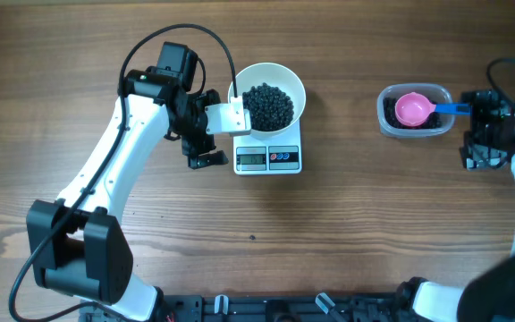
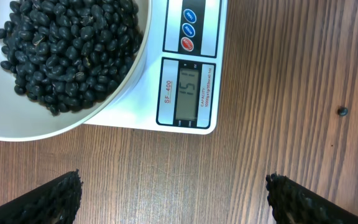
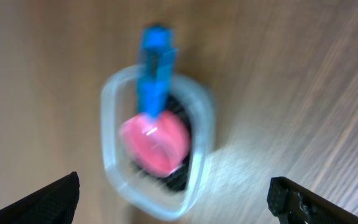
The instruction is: Scoop item into bowl and weigh 150g on scale
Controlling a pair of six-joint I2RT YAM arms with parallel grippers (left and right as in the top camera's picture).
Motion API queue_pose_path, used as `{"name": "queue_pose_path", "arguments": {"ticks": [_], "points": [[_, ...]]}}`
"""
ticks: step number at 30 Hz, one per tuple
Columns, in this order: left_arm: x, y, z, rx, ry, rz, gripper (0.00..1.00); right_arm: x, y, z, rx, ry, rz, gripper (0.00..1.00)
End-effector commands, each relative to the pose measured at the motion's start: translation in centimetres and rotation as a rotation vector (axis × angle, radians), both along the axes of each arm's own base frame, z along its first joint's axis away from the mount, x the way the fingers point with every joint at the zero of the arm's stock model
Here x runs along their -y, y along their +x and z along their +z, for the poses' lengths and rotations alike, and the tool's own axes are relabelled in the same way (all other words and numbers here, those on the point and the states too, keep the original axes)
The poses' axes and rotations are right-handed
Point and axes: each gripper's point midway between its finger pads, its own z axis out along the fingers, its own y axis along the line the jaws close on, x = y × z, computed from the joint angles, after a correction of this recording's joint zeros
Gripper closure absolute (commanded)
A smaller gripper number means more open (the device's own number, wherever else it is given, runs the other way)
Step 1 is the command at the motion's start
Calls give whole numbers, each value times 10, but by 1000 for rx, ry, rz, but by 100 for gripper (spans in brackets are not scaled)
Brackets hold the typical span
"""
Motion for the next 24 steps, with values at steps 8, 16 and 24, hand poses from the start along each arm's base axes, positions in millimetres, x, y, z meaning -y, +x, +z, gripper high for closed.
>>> {"name": "queue_pose_path", "arguments": {"ticks": [8,16,24], "points": [[0,0,5,15,-13,-10,0,-27,-42,137,368,-209,18,0],[0,0,5,15,-13,-10,0,-44,-54,263,687,-1067,443,0],[0,0,5,15,-13,-10,0,-90,-86,250,964,-1141,445,0]]}}
